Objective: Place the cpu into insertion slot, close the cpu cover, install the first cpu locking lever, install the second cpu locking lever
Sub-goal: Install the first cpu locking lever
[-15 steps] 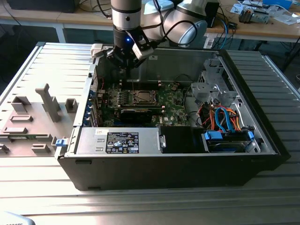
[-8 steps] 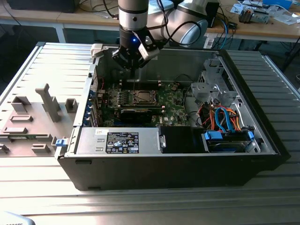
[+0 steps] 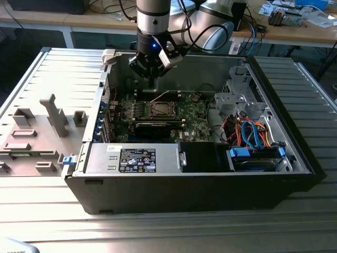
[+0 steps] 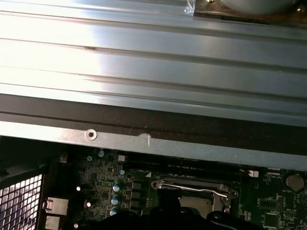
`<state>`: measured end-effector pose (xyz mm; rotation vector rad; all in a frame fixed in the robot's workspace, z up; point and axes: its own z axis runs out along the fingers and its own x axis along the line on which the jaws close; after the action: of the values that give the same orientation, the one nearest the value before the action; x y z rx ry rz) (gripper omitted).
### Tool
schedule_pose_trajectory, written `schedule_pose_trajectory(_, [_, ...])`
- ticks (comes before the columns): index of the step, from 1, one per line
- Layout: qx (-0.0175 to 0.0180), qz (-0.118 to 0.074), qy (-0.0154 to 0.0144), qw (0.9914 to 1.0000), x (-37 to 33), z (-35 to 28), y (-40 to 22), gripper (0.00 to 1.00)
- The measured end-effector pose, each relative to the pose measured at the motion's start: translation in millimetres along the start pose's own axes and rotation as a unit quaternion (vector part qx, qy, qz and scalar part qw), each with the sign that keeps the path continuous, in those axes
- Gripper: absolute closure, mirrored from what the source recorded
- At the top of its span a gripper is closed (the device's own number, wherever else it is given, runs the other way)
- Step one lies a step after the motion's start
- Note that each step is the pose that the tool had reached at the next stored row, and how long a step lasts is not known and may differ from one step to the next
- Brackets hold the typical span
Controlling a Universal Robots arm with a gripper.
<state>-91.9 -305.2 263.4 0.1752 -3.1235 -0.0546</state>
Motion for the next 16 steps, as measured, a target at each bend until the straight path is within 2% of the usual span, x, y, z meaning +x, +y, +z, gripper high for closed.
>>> schedule_pose_trajectory(4, [0.0000,0.000,0.0001,1.00000,-1.3,4.4,-0.3,0.89])
schedule_pose_trajectory(8, [-0.0001,0.000,0.0000,1.00000,-6.1,13.4,-0.7,0.89])
schedule_pose_trajectory(13, [0.0000,0.000,0.0000,1.00000,-7.1,22.4,1.0,0.89])
schedule_pose_trajectory(14, [-0.0001,0.000,0.0001,1.00000,-7.5,27.2,3.4,0.89])
schedule_pose_trajectory(15, [-0.0001,0.000,0.0001,1.00000,-7.9,36.5,5.2,0.89])
schedule_pose_trajectory(16, [0.0000,0.000,0.0001,1.00000,-8.9,42.2,4.9,0.89])
